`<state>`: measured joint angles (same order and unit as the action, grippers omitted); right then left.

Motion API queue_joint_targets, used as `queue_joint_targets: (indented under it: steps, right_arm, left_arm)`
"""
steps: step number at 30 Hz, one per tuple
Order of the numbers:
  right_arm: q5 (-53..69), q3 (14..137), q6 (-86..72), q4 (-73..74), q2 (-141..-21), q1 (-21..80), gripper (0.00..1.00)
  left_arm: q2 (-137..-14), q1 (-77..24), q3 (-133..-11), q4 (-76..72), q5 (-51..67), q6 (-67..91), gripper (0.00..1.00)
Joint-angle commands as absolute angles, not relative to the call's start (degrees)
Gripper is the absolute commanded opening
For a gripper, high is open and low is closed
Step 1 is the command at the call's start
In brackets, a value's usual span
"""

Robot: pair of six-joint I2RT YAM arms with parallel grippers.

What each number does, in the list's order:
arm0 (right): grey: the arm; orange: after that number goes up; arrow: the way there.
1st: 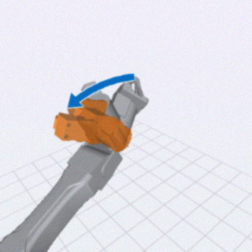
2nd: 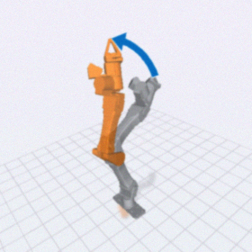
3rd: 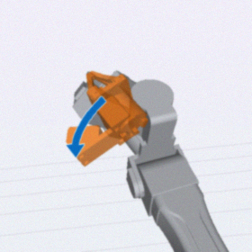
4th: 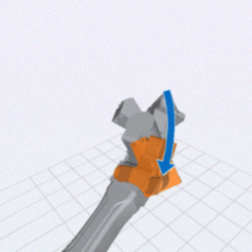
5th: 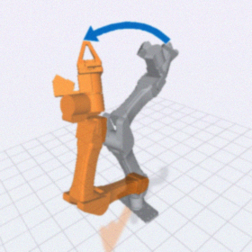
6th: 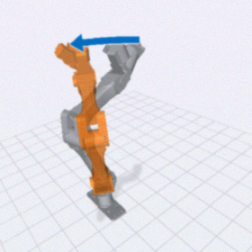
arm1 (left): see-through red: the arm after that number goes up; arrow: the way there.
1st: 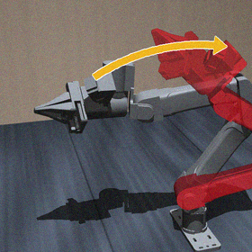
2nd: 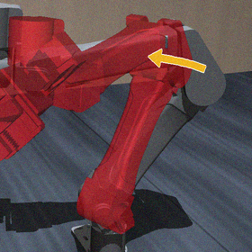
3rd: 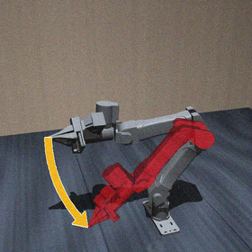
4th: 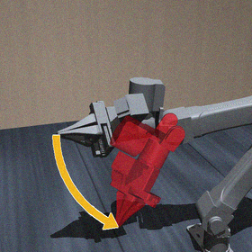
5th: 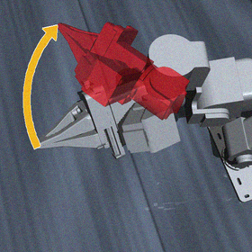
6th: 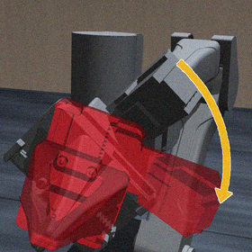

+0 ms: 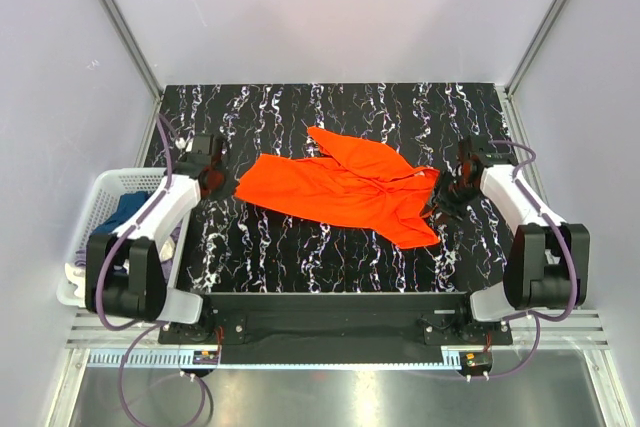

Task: Fold and stack the t-shirts
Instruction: Flatten the tshirt out

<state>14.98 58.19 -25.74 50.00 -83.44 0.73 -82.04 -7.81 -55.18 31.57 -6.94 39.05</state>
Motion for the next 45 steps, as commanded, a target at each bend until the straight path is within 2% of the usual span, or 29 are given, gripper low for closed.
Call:
queue_joint_targets:
  steps: [1, 9, 13, 18, 22, 26, 40, 43, 45]
  right_arm:
    - [13.3, 56.6, -26.6, 50.6, -84.0, 0.4, 0.51]
    - [12.2, 52.4, -28.8, 50.2, -83.1, 0.4, 0.44]
    - [10.4, 53.1, -28.9, 51.7, -83.1, 0.4, 0.52]
    - [8.6, 51.8, -30.2, 51.2, -84.5, 0.4, 0.52]
    - [6.2, 53.6, -29.6, 51.1, -87.4, 0.4, 0.49]
    - [6.0, 54.1, -28.9, 51.2, -87.8, 0.4, 0.38]
    - [2.6, 58.2, -24.5, 51.3, -92.7, 0.4, 0.41]
    - [3.8, 57.7, -23.9, 49.6, -93.9, 0.4, 0.40]
    - [4.9, 57.7, -24.2, 49.0, -94.3, 0.4, 0.35]
  left_arm:
    - [-78.7, -7.5, -52.0, 34.1, -11.5, 39.0, 0.00]
    - [-82.2, -7.6, -51.4, 30.9, -8.4, 37.4, 0.00]
    - [-82.8, -7.6, -52.0, 30.5, -8.5, 36.6, 0.00]
    - [-83.5, -7.6, -52.5, 31.0, -8.8, 35.2, 0.00]
    - [-83.6, -7.6, -52.4, 30.9, -8.0, 35.6, 0.00]
    - [-83.3, -7.6, -52.6, 30.9, -7.7, 35.2, 0.00]
    - [-83.8, -7.6, -52.8, 30.6, -7.2, 35.0, 0.00]
    - [-83.8, -7.6, -52.8, 30.4, -7.1, 34.9, 0.00]
    - [-83.9, -7.6, -52.9, 30.4, -7.1, 34.7, 0.00]
